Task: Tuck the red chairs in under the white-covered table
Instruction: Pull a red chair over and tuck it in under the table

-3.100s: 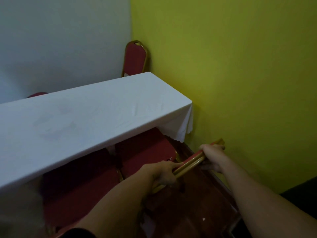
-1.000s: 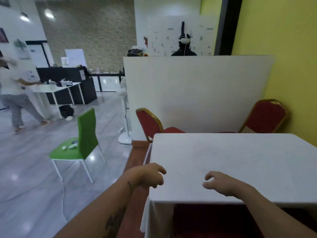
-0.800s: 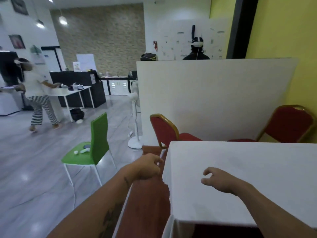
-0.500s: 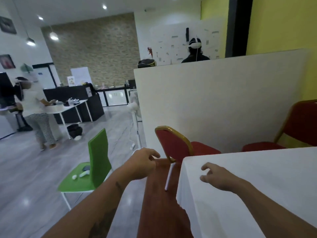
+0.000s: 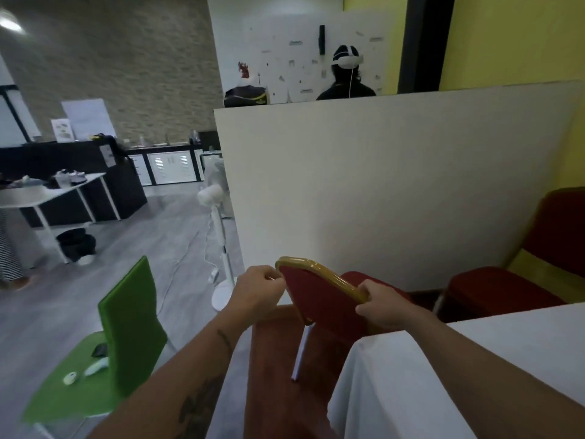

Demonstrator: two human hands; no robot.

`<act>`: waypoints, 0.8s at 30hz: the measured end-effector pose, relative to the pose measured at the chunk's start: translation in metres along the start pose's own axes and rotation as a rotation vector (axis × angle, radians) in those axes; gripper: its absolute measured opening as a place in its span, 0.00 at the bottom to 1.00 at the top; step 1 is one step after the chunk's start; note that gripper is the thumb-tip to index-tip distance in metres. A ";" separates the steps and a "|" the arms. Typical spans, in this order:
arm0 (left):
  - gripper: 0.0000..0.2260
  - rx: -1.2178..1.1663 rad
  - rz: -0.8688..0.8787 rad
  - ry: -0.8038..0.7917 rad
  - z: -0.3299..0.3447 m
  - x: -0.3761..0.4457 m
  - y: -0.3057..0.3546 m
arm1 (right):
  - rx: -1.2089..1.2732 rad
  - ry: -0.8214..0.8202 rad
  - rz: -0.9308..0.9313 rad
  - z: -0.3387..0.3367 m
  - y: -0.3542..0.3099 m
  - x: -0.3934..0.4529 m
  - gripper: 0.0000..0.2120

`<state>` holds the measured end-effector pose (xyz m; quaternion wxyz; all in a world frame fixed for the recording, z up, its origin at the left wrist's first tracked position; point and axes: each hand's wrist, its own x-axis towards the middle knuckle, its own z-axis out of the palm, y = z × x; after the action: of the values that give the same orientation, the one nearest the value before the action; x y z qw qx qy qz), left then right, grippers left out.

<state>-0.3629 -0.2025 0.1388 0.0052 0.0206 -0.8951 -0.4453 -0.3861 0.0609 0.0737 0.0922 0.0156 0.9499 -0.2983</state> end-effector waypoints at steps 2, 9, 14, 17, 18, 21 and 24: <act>0.07 -0.034 0.012 -0.043 0.005 0.043 -0.011 | -0.024 0.013 0.034 0.007 -0.011 0.029 0.11; 0.09 -0.226 -0.080 -0.192 0.030 0.171 -0.048 | -0.116 0.004 0.243 0.036 -0.032 0.102 0.22; 0.25 -0.380 -0.268 -0.259 0.075 0.230 -0.055 | -0.130 -0.013 0.382 0.048 -0.033 0.130 0.33; 0.23 -0.516 -0.468 -0.230 0.109 0.255 -0.049 | -0.107 -0.029 0.433 0.053 -0.023 0.147 0.35; 0.21 -0.554 -0.537 -0.252 0.121 0.262 -0.047 | -0.112 -0.038 0.444 0.055 -0.019 0.151 0.33; 0.17 -0.588 -0.641 -0.327 0.146 0.282 -0.042 | -0.190 -0.051 0.463 0.059 -0.003 0.166 0.24; 0.12 -0.523 -0.673 -0.346 0.165 0.304 -0.046 | -0.191 -0.060 0.452 0.059 0.011 0.178 0.17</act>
<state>-0.6695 -0.1109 -0.0003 -0.2841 0.2337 -0.6838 -0.6301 -0.5503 0.0318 -0.0131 0.1858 0.2100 0.9430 -0.1794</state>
